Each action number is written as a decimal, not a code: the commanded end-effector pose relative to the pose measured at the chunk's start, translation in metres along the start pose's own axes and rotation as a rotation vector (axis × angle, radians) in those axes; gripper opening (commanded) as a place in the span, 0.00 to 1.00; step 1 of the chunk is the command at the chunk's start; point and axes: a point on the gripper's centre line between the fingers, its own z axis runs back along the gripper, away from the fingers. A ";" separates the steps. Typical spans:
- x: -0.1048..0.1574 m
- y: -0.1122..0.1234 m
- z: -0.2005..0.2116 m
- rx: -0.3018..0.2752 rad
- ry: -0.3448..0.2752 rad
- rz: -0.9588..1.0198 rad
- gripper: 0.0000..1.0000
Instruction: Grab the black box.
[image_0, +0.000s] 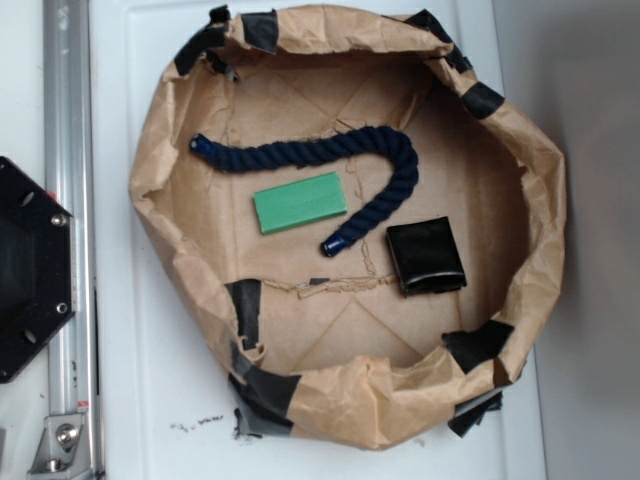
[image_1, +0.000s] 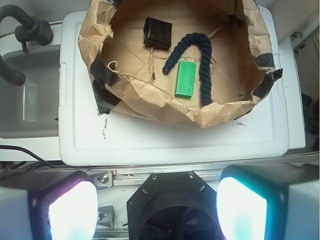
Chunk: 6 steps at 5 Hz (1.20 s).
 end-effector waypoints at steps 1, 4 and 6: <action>0.000 0.000 0.000 0.000 0.000 0.000 1.00; 0.108 0.002 -0.039 0.057 0.011 0.011 1.00; 0.152 0.015 -0.090 0.153 -0.023 -0.363 1.00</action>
